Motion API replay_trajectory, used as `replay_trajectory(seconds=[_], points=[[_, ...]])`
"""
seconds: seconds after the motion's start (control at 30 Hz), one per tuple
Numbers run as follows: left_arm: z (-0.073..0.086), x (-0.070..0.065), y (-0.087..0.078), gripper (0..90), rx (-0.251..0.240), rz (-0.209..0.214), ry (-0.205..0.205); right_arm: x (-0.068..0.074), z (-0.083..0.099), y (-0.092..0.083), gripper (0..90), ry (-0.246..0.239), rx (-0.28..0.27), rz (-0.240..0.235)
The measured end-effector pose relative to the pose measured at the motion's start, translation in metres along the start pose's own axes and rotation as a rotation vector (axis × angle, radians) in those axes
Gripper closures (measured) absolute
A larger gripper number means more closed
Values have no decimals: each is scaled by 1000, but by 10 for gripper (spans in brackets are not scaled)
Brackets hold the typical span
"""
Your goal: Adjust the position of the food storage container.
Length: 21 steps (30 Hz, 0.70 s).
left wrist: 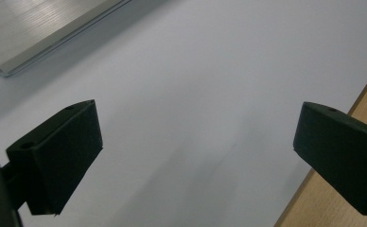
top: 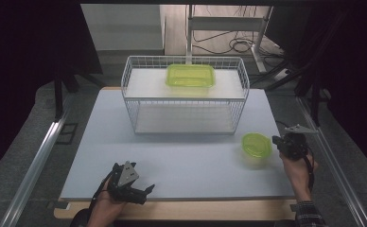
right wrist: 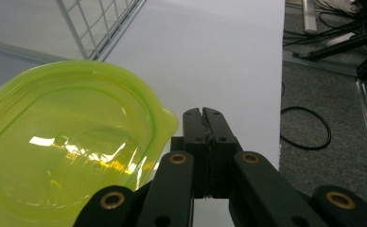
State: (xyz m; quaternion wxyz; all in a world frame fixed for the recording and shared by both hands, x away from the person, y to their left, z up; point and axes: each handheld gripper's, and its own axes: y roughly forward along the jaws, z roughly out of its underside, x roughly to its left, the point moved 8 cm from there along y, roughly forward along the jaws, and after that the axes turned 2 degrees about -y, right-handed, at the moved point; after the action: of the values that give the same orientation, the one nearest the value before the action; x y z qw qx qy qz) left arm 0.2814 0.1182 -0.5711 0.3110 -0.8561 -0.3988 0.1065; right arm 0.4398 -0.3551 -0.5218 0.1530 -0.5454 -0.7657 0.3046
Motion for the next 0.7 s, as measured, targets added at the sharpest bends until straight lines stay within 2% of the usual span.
replay_trajectory(seconds=[0.27, 0.53, 0.7], points=[[-1, -1, 1, 20, -1, 6, 5, 10, 2, 0, 886, 3, 9, -29], [-1, -1, 2, 20, 2, 7, 6, 26, 1, 1, 886, -20, 13, -63], [-3, -1, 3, 20, 1, 8, 3, 24, 2, 3, 884, -16, 19, -64]])
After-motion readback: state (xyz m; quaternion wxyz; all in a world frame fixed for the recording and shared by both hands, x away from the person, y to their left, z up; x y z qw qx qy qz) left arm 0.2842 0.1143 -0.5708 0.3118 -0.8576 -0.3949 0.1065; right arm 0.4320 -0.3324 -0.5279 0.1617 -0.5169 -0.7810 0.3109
